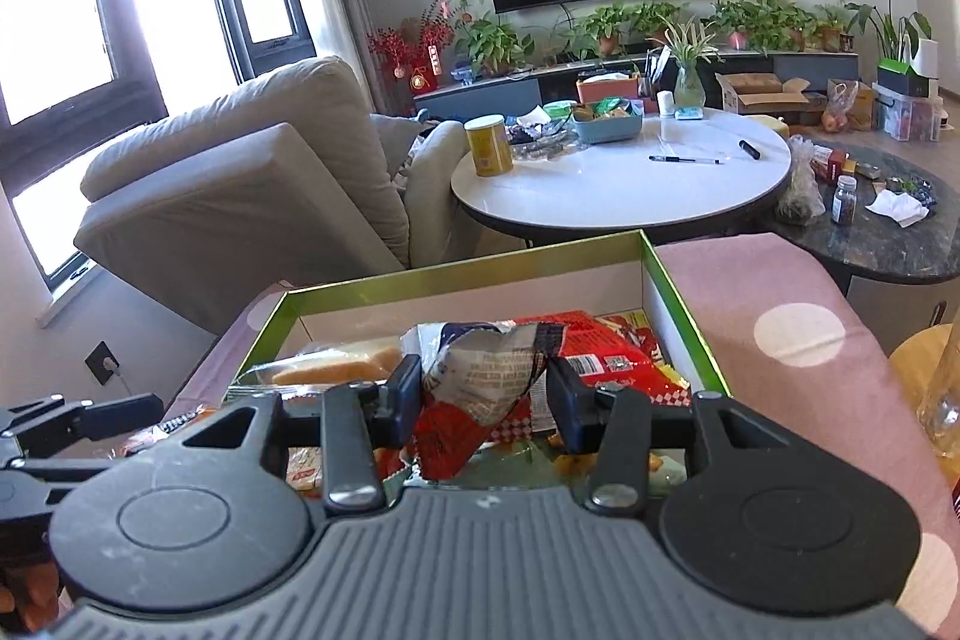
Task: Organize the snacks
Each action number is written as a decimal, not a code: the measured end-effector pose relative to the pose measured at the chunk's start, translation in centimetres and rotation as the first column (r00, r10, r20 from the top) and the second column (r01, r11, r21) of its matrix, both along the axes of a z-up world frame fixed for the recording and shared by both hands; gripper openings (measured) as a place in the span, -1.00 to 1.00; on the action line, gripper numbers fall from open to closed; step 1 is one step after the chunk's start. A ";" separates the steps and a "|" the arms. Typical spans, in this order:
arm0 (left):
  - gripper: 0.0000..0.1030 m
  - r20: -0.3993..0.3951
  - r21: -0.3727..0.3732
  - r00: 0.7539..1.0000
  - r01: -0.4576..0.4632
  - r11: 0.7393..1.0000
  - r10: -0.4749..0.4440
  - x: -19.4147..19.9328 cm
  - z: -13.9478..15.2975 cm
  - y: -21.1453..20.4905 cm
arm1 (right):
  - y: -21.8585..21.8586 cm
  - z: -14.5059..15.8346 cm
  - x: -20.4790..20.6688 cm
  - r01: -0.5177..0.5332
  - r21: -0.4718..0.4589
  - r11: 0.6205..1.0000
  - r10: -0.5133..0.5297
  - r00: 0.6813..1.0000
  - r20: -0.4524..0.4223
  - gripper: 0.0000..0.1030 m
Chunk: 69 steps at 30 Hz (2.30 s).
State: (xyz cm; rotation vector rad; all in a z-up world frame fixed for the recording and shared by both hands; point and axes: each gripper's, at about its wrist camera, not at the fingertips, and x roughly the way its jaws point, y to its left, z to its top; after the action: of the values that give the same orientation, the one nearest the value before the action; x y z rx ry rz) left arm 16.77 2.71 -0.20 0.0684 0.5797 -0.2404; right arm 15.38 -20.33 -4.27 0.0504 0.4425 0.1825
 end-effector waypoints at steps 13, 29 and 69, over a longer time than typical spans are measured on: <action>-0.35 0.034 0.000 0.999 -0.014 1.000 0.014 -0.3 0.8 -0.1 | 0.4 0.6 -0.3 -0.003 -0.020 1.000 0.003 1.000 0.009 0.05; -0.35 0.131 0.023 0.991 -0.004 1.000 0.000 5.9 4.6 -2.9 | 1.9 1.6 3.3 -0.015 -0.063 0.998 0.016 1.000 0.018 0.05; 0.68 0.085 0.005 0.996 -0.004 1.000 0.003 -0.3 3.3 -1.1 | -1.2 1.6 -1.9 0.025 -0.008 1.000 -0.024 0.998 0.054 0.22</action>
State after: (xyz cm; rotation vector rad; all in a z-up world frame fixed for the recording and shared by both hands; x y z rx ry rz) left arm 16.43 1.62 3.09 0.0824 0.4956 -0.2312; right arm 13.51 -21.49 -2.64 0.0424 0.3886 0.1577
